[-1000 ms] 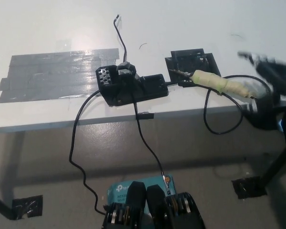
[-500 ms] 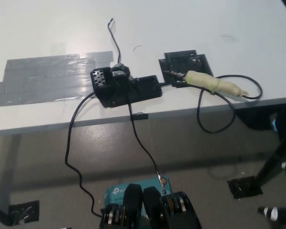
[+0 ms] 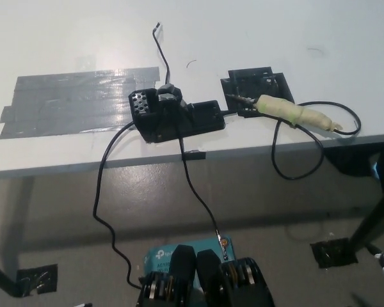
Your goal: The robot uses its right hand to grab the soldering gun kept on the middle of the table and pulls it out of its base and keep it on the right side of the base
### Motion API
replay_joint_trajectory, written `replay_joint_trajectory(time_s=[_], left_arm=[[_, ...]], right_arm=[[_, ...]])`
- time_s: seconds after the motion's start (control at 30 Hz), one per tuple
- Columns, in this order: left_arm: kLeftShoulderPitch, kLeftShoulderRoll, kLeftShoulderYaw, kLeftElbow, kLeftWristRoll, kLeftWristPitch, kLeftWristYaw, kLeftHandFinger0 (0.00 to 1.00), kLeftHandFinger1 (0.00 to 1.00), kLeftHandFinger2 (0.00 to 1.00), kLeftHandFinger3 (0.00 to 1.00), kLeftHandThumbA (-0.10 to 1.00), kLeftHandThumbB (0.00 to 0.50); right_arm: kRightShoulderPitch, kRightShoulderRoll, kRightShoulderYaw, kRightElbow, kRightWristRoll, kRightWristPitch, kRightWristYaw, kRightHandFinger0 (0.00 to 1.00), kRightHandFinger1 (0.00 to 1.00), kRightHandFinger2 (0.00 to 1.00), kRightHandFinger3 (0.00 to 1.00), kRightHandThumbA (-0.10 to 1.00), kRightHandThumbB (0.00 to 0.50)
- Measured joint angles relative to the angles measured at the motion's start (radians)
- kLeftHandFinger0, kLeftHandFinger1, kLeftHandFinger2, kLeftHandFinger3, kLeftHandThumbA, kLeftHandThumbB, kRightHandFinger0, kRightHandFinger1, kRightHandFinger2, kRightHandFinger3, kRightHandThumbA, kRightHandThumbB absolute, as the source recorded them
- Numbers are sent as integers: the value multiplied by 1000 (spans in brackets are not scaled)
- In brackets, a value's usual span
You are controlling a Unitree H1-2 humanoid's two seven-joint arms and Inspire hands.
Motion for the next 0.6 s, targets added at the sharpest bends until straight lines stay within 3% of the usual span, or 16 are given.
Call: replay_joint_trajectory(time_s=[0.03,0.07,0.1,0.13,0.17,0.27,0.33,0.4,0.43,0.6], left_arm=[[0,0,0,-2,0,0,1,671,737,876,1000,641,162],[1,0,0,-5,0,0,2,673,737,874,1000,642,162],[1,0,0,-7,0,0,3,669,730,866,1000,646,165],[2,0,0,-8,0,-1,3,668,730,864,1000,655,176],[4,0,0,-9,-1,-1,4,674,742,879,1000,669,178],[6,0,-2,-10,-1,-1,3,694,760,909,1000,672,180],[6,0,-3,-10,-1,-1,3,699,769,921,1000,665,180],[5,0,-5,-10,-1,-1,3,699,770,931,1000,668,179],[4,0,-7,-10,-1,-1,3,696,766,921,1000,675,175],[4,2,-20,-10,-1,1,2,697,770,924,1000,661,175]], right_arm=[[-1,-14,14,0,1,-3,2,1000,1000,1000,1000,706,123],[-3,-29,29,0,7,-7,8,1000,1000,1000,1000,644,139],[-5,-45,40,0,15,-10,16,897,944,1000,1000,559,125],[-6,-59,50,0,25,-15,24,801,825,941,1000,570,125],[-8,-71,59,0,31,-18,32,757,779,874,1000,557,108],[-14,-113,90,-1,54,-23,58,708,709,795,1000,539,104],[-18,-133,104,-1,64,-23,75,604,615,717,962,455,96],[-22,-147,115,-1,73,-23,87,600,609,703,939,439,99],[-23,-154,119,-1,76,-23,91,642,650,740,974,500,98],[-26,-176,143,-7,91,-10,122,675,673,782,1000,500,80]])
